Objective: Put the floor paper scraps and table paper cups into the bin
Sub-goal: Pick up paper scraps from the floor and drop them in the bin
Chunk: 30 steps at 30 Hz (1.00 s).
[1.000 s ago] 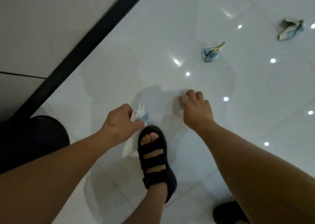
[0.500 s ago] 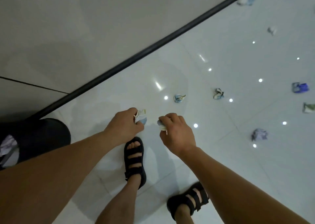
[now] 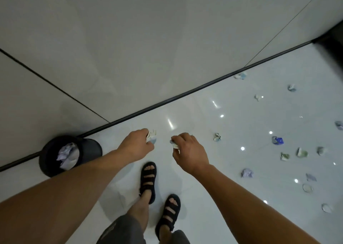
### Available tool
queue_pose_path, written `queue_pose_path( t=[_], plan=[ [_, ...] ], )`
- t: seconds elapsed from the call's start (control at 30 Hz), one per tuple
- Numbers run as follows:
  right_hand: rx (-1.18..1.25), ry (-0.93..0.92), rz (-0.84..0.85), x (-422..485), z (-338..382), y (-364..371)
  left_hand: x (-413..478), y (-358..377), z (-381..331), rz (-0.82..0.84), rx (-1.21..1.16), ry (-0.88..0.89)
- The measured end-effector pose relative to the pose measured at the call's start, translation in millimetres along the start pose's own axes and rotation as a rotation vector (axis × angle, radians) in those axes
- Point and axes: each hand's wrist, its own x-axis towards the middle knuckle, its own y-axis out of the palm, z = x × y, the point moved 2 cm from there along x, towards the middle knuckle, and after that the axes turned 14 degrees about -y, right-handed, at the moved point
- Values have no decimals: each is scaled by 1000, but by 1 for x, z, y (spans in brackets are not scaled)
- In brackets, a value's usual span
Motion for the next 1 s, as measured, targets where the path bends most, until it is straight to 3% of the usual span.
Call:
queue_pose_path(
  t=[0.37,0.7,1.0],
  plan=[
    [-134,-111,80,-73,108,-67,-182,-35,45,-127,-132,-76],
    [-209,-343,133,-61,249,-62,-268,-99,184,-309,-285,-249],
    [-195,-446,212,-18,414,19,-310,-152,352,-379,-410,-347]
  ],
)
